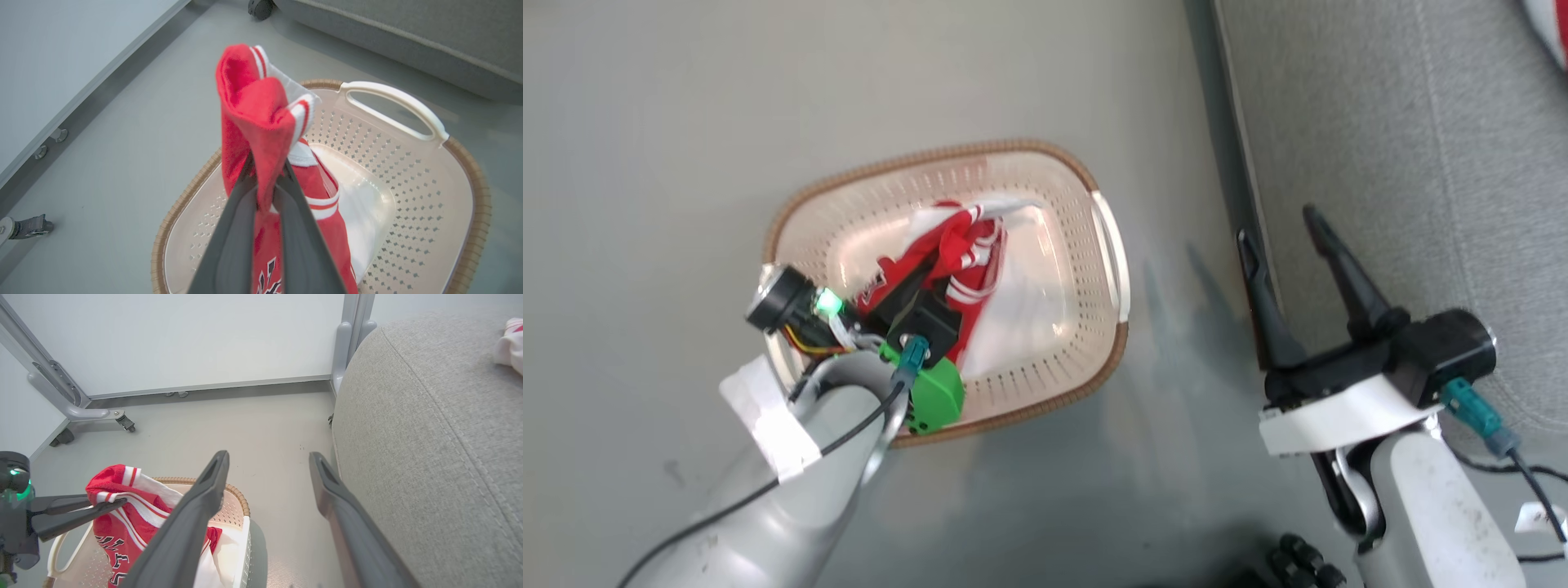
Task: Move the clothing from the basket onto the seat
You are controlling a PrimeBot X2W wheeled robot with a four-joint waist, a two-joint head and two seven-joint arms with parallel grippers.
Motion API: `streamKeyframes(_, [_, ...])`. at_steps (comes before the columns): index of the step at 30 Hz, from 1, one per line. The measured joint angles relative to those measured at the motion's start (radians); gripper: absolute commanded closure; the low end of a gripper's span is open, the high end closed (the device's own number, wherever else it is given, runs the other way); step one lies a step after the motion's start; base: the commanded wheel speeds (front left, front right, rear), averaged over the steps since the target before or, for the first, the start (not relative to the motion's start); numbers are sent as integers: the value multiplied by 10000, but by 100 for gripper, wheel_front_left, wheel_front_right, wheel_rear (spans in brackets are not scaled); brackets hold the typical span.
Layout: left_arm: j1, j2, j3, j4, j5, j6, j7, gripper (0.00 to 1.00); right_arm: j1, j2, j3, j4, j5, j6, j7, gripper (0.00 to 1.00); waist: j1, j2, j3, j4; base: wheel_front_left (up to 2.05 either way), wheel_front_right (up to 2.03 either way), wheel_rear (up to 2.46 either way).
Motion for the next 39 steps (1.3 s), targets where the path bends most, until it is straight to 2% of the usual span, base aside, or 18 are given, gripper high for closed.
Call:
streamKeyframes(10, [1937, -17, 777, -2314, -627, 368, 0, 100, 1434, -59, 320, 479, 257, 0, 0, 0, -1, 0, -2435, 349, 0, 0, 0])
streamKeyframes(14, [2680, -33, 1007, -3221, -782, 433, 2, 100, 1993, -104, 681, 711, 399, 0, 0, 0, -1, 0, -3663, 452, 0, 0, 0])
streamKeyframes(24, [3595, 13, 1129, -4625, -834, 468, 0, 100, 2753, -257, 1333, 953, 614, 0, 0, 0, -1, 0, -5793, 421, 0, 0, 0])
streamKeyframes(31, [3713, 75, 915, -5511, -767, 403, 4, 100, 2870, -395, 1607, 903, 692, 0, 0, 0, -1, 0, -6655, 258, 0, 0, 0])
streamKeyframes(39, [3675, 153, 441, -6600, -489, 190, 416, 100, 2647, -761, 1967, 500, 905, 0, 2, 0, -1, 0, -6728, 140, 0, 0, 0])
